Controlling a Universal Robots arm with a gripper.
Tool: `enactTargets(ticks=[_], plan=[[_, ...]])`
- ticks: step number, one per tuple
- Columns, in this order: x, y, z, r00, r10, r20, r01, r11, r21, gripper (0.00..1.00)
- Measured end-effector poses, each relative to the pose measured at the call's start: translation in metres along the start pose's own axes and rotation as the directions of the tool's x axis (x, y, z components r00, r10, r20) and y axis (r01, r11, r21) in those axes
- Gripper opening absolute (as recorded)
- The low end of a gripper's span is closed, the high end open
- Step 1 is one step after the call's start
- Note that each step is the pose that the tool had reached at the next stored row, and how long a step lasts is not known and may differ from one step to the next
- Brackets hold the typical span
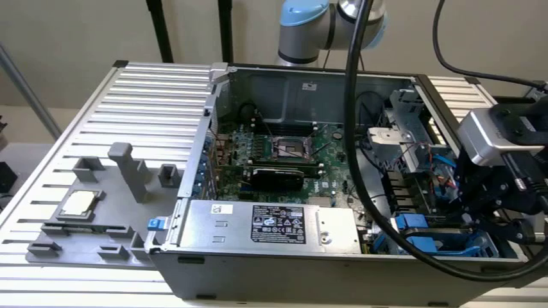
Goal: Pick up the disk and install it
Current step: 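Insert the first disk wire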
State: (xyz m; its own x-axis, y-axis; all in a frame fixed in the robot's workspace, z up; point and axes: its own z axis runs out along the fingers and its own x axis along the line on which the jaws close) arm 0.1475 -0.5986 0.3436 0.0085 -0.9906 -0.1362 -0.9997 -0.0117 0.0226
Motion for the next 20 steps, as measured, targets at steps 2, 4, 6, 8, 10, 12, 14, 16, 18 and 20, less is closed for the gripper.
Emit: enactTargets(ticks=[2, 4, 6, 8, 10, 12, 14, 16, 18, 20], plan=[[-0.0003, 0.0008, 0.0004, 1.0000, 0.005, -0.0025, -0.005, 1.0000, -0.0016, 0.00], [-0.0011, 0.0011, 0.0007, 1.0000, 0.009, -0.0039, -0.009, 1.0000, -0.0019, 0.00], [-0.0020, 0.0011, 0.0008, 0.9999, 0.013, -0.0051, -0.013, 0.9999, -0.0014, 0.00], [-0.0029, 0.0011, 0.0009, 0.9998, 0.017, -0.0065, -0.017, 0.9999, -0.0008, 0.00], [-0.0032, 0.0011, 0.0010, 0.9997, 0.024, -0.0093, -0.024, 0.9997, 0.0001, 0.00], [-0.0034, 0.0011, 0.0010, 0.9994, 0.031, -0.0121, -0.031, 0.9995, 0.0012, 0.00], [-0.0036, 0.0011, 0.0010, 0.9991, 0.038, -0.0156, -0.038, 0.9993, 0.0023, 0.00], [-0.0044, 0.0011, 0.0011, 0.9988, 0.044, -0.0183, -0.044, 0.9990, 0.0032, 0.00], [-0.0058, 0.0011, 0.0014, 0.9986, 0.049, -0.0196, -0.049, 0.9988, 0.0038, 0.00], [-0.0071, 0.0011, 0.0016, 0.9984, 0.053, -0.0215, -0.053, 0.9986, 0.0045, 0.00]])
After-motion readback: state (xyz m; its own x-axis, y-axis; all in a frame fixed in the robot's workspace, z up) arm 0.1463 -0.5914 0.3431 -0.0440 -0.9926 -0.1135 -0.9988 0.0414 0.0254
